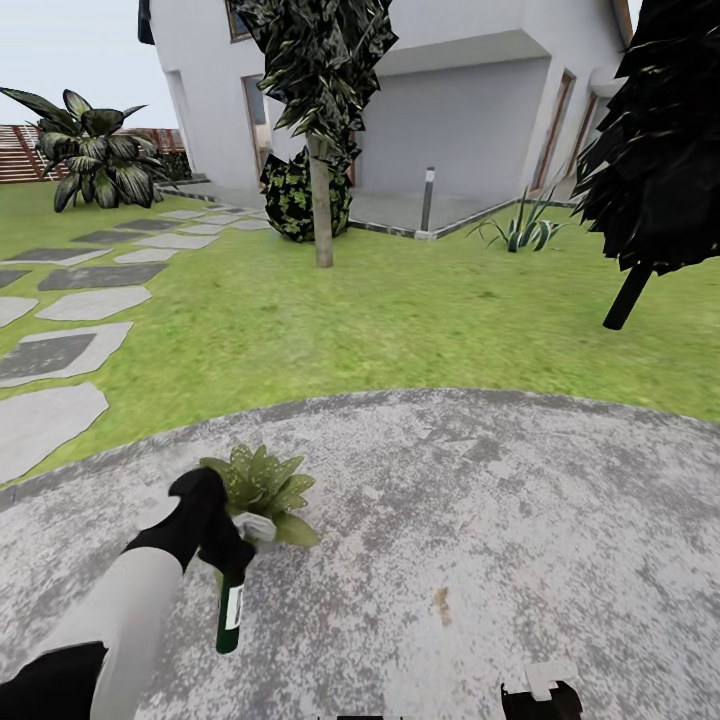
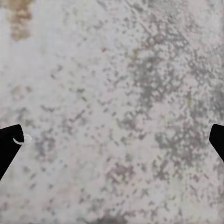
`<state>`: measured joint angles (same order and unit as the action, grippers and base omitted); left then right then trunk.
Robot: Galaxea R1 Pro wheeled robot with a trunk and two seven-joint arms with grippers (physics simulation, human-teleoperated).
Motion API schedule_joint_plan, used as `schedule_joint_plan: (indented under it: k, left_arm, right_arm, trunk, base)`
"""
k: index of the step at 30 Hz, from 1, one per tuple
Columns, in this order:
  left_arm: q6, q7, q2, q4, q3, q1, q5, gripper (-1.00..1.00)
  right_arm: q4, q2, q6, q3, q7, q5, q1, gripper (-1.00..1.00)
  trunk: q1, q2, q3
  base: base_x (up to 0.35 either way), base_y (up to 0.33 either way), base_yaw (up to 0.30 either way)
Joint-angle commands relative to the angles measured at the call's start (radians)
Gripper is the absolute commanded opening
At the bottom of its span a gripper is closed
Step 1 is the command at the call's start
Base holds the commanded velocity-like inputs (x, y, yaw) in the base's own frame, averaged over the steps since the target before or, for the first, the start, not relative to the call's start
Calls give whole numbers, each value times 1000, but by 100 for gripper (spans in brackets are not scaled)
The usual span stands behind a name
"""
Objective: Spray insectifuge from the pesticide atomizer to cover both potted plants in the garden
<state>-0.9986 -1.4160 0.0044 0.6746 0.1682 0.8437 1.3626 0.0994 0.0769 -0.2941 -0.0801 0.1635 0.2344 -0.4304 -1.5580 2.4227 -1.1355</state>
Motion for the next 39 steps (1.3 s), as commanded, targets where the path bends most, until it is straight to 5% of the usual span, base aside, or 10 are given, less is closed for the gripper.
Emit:
schedule_joint_plan:
  k: [1,6,15,24,27,31,39]
  left_arm:
    - [-10,-9,-7,1,6,0,10,-100]
    - [-10,-8,-45,2,11,-1,10,-100]
    - [-8,-6,-20,2,57,-13,10,-100]
    - [-8,0,-43,2,67,-49,10,-100]
    - [-9,22,-47,21,117,-52,9,-100]
    - [-8,107,-83,62,169,-53,-25,-100]
    - [-8,180,-86,72,173,-72,-81,-100]
  right_arm:
    - [-1,0,-4,-8,2,11,-1,100]
    - [-1,0,-4,-8,2,11,-1,100]
    - [-1,0,-4,-8,2,11,-1,100]
    - [-1,-1,-4,-8,2,11,-1,100]
    - [-1,-2,-4,-7,2,11,-1,100]
    - [-1,-2,-4,-8,2,11,-1,100]
    - [-1,0,-4,-7,2,11,-1,100]
  trunk:
    - [0,0,-1]
    - [0,0,-1]
    - [0,0,-1]
    - [0,0,-1]
    - [0,0,-1]
    - [0,0,-1]
    - [0,0,-1]
  base:
    - [0,0,0]
    - [0,0,0]
    - [0,0,0]
    - [0,0,0]
    - [0,0,0]
    - [0,0,0]
    - [0,0,0]
